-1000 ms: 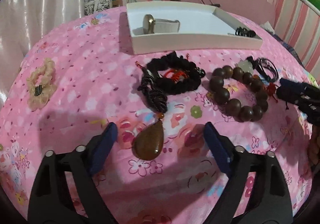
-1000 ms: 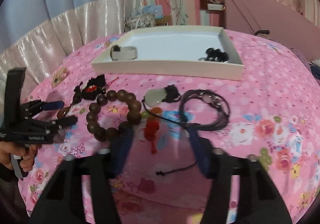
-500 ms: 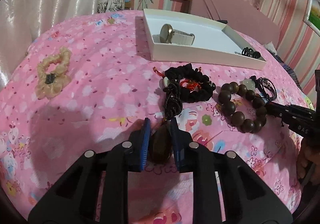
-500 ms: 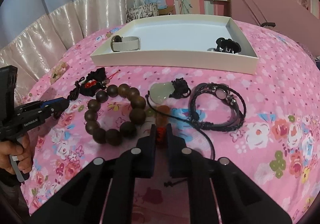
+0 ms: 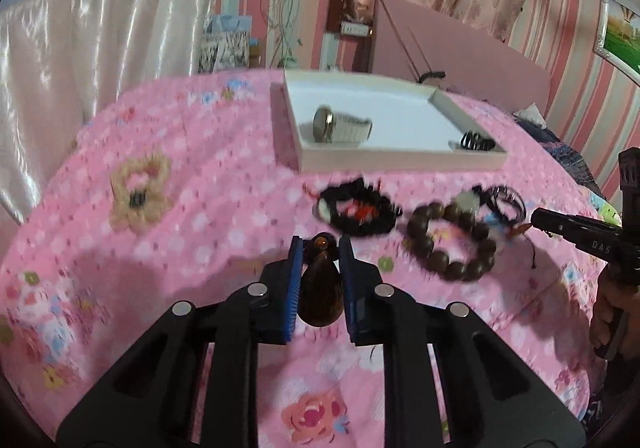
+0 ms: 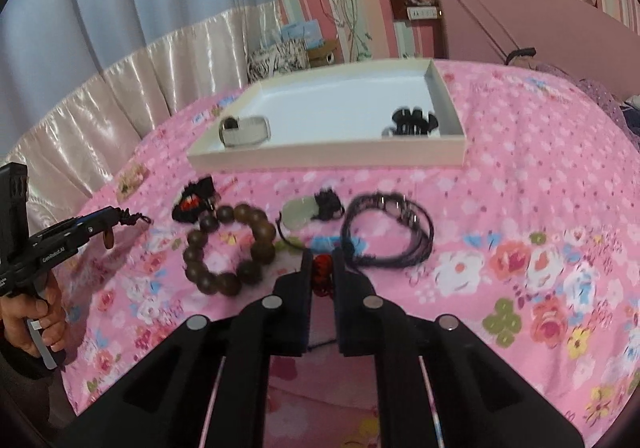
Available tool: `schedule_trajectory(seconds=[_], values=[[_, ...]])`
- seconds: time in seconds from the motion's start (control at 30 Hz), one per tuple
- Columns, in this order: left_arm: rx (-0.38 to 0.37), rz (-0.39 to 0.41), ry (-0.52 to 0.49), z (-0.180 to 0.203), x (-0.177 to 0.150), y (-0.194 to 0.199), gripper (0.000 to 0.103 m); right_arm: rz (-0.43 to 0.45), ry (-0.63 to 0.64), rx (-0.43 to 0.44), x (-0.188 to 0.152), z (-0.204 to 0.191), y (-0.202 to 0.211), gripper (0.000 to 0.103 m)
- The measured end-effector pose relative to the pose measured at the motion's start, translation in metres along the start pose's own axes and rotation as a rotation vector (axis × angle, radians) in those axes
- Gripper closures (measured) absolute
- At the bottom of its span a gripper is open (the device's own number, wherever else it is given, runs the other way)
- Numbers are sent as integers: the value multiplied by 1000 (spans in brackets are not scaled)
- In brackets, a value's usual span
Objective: Organize jewelry
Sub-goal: 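Grasp the brown pendant cord with the left tool while the right tool grasps the red charm, then place the brown pendant in the tray with the left tool while the right tool drops the charm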
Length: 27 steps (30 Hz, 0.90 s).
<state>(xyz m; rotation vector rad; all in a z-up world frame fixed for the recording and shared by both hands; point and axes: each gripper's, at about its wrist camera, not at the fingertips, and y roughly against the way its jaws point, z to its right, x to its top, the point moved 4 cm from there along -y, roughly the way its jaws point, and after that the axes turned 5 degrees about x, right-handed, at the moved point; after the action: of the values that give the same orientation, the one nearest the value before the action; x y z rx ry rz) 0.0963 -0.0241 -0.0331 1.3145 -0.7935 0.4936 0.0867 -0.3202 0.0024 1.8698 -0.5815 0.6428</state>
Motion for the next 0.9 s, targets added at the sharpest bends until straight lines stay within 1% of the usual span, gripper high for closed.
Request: schedule_trajectory(seconds=[0.17,0.33,0.4,0.5,0.57,0.67,0.73,0.83,0.9], values=[[-3,51,-6,6,30,-1,88,43,7,9,20,-3,6,94],[-3,96,-21,16,65,-12,89,110,35,-6,59,-3,7,94],[-13,104,-22,23,83,-24,89,145,46,-17,79,-4,6,94],[-35,106,-15,35,102,-41,94,175,60,-25,105,-5,-3,94],[-44,105,-21,44,112,-52,94,181,65,-29,116,-4,-11,94],[-40,111,-41,58,120,-67,94,168,56,-21,130,-2,-30,94],[-64,104,-39,67,125,-82,94,153,68,-26,135,-2,-46,94],[-86,77,-37,78,125,-106,95,116,61,-33,135,5,-72,94],[-87,58,-37,84,122,-122,95,90,51,-38,131,12,-90,94]])
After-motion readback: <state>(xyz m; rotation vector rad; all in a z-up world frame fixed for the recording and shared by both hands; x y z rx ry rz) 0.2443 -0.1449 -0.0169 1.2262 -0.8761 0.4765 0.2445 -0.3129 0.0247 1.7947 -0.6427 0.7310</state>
